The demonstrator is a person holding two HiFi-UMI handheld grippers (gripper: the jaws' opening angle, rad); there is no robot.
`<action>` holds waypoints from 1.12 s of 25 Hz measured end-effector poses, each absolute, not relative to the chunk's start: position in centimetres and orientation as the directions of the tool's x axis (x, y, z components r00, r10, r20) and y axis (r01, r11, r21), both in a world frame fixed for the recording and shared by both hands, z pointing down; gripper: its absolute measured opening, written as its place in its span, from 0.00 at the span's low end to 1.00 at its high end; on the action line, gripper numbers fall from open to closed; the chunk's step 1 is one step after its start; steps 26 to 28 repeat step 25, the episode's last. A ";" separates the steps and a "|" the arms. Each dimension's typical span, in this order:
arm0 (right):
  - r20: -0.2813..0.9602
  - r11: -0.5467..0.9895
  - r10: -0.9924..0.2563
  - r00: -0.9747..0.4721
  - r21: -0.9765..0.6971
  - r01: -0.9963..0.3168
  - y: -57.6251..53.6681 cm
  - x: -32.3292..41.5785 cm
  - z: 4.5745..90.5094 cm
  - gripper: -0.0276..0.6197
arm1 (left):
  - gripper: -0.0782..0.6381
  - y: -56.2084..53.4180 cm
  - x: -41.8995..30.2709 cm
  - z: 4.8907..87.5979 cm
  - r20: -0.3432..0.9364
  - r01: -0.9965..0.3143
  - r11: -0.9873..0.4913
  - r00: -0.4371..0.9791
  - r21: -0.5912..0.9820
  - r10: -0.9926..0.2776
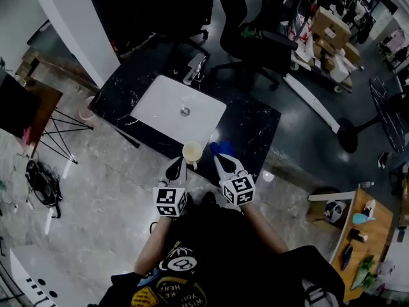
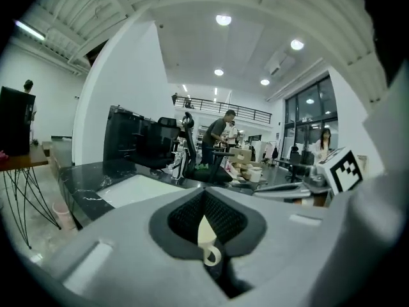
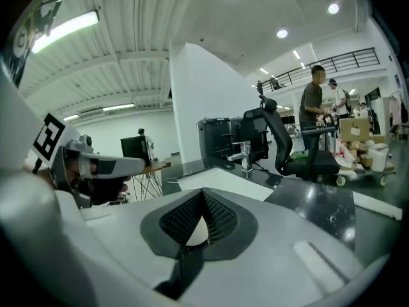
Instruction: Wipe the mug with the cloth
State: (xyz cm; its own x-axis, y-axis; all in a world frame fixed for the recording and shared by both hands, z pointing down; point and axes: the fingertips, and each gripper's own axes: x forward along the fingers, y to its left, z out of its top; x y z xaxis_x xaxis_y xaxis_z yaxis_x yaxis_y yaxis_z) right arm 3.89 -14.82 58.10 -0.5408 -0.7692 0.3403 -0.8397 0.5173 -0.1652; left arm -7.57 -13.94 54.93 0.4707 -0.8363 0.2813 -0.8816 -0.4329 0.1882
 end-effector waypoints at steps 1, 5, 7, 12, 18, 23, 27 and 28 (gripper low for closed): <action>0.342 0.507 -0.771 -0.538 -0.181 -0.842 -14.9 4.1 58.1 0.05 | 0.11 -13.9 -7.4 55.0 0.285 -0.881 -0.435 0.472 0.186 -0.835; 0.334 0.502 -0.778 -0.532 -0.178 -0.846 -14.8 4.3 57.6 0.05 | 0.11 -13.9 -7.4 55.3 0.290 -0.885 -0.428 0.464 0.183 -0.837; 0.329 0.511 -0.781 -0.532 -0.156 -0.846 -14.7 4.2 57.2 0.05 | 0.11 -13.9 -7.5 55.2 0.286 -0.889 -0.425 0.457 0.171 -0.842; 0.313 0.502 -0.796 -0.518 -0.135 -0.854 -14.9 4.6 56.2 0.05 | 0.11 -14.1 -7.8 54.8 0.281 -0.894 -0.418 0.448 0.162 -0.849; 0.311 0.492 -0.802 -0.511 -0.142 -0.859 -14.8 5.0 56.0 0.05 | 0.11 -14.0 -7.8 54.6 0.278 -0.894 -0.418 0.447 0.159 -0.850; 0.317 0.494 -0.797 -0.514 -0.147 -0.857 -14.7 5.0 56.1 0.05 | 0.11 -14.1 -7.6 54.3 0.275 -0.892 -0.417 0.450 0.173 -0.850; 0.317 0.497 -0.795 -0.516 -0.146 -0.855 -14.7 4.9 56.0 0.05 | 0.11 -14.2 -7.5 54.2 0.272 -0.891 -0.417 0.452 0.177 -0.849; 0.317 0.497 -0.795 -0.516 -0.146 -0.855 -14.7 4.9 56.0 0.05 | 0.11 -14.2 -7.5 54.2 0.272 -0.891 -0.417 0.452 0.177 -0.849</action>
